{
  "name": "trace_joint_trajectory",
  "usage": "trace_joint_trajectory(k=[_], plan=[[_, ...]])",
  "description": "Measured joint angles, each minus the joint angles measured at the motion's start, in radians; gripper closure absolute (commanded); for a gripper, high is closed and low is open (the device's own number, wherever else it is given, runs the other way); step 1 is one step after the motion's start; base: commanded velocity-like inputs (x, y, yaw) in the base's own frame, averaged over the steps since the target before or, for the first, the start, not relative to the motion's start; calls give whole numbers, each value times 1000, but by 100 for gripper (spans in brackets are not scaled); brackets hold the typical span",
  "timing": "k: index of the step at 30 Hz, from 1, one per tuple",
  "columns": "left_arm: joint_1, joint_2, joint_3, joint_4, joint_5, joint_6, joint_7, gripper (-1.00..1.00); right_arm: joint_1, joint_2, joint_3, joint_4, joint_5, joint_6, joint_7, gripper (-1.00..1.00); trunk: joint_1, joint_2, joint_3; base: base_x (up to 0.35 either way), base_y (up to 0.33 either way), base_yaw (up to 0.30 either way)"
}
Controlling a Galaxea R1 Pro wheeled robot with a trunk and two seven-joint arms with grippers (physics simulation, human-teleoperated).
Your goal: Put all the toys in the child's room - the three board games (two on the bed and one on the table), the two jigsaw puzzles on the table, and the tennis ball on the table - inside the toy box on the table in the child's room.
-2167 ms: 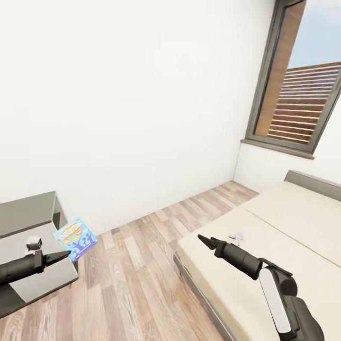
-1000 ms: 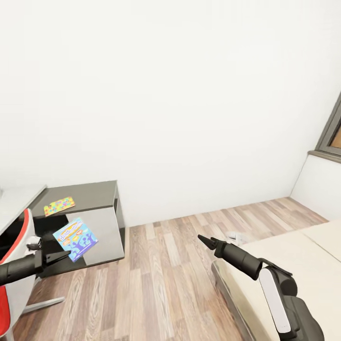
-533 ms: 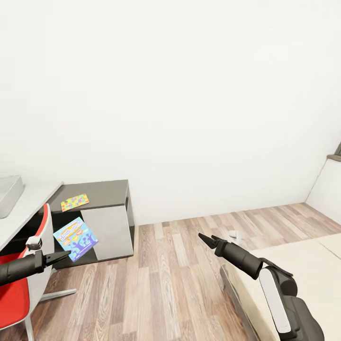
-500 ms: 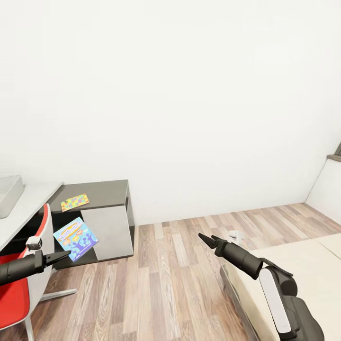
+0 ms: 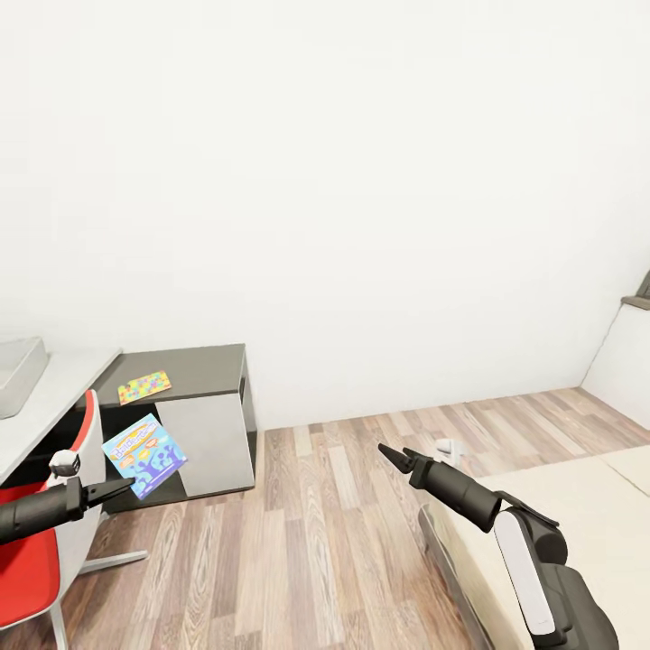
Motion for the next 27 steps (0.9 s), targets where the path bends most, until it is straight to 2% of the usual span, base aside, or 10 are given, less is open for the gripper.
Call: trace_joint_trajectory(k=[5,15,27], plan=[[0,0,0,0,0,0,-1,100,0,0,1,-1,1,-1,0,-100,-19,35,16,0,0,38],[1,1,0,0,0,0,-1,100,0,0,26,0,2,-1,-2,-100,-58,105,47,0,0,258],[1,1,3,0,0,0,-3,100,0,0,28,1,3,-1,-2,-100,-58,106,47,0,0,287]])
